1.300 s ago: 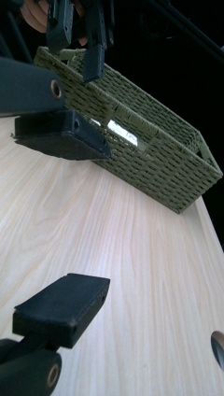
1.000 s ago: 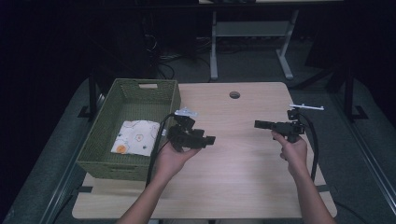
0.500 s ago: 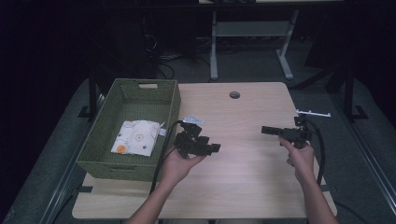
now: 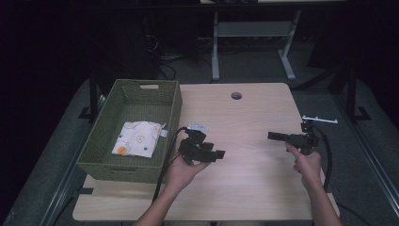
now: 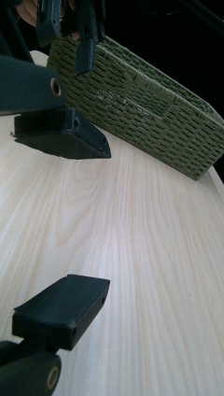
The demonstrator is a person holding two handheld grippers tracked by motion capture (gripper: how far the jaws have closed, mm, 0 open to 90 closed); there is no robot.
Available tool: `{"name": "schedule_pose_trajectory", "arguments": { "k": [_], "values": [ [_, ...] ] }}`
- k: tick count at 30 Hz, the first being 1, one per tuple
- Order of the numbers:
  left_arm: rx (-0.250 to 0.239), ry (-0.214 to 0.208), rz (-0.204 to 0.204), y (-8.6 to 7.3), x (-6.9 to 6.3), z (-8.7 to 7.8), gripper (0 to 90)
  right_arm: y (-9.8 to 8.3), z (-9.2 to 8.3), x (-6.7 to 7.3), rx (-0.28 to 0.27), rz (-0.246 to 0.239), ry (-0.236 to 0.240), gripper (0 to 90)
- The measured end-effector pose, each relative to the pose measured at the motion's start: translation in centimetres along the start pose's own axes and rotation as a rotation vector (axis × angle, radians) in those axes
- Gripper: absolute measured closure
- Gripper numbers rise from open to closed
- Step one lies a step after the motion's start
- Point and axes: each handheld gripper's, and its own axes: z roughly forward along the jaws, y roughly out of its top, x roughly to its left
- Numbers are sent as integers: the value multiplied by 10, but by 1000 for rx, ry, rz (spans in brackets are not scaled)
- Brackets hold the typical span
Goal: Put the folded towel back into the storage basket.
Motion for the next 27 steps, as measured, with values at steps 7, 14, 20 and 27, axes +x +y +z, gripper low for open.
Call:
{"name": "schedule_pose_trajectory", "arguments": {
  "k": [7, 14, 20, 27],
  "values": [
    [4, -5, -8, -6, 0, 5, 419, -6, -2, -6, 8, 3, -8, 302],
    [6, -6, -7, -11, -1, 7, 415, -14, -8, -10, 12, 9, -13, 303],
    [9, -8, -5, -15, -3, 8, 409, -20, -12, -14, 11, 7, -15, 302],
    [16, -3, 0, -22, -3, 9, 404, -28, -16, -14, 8, -2, -14, 298]
  ]
}}
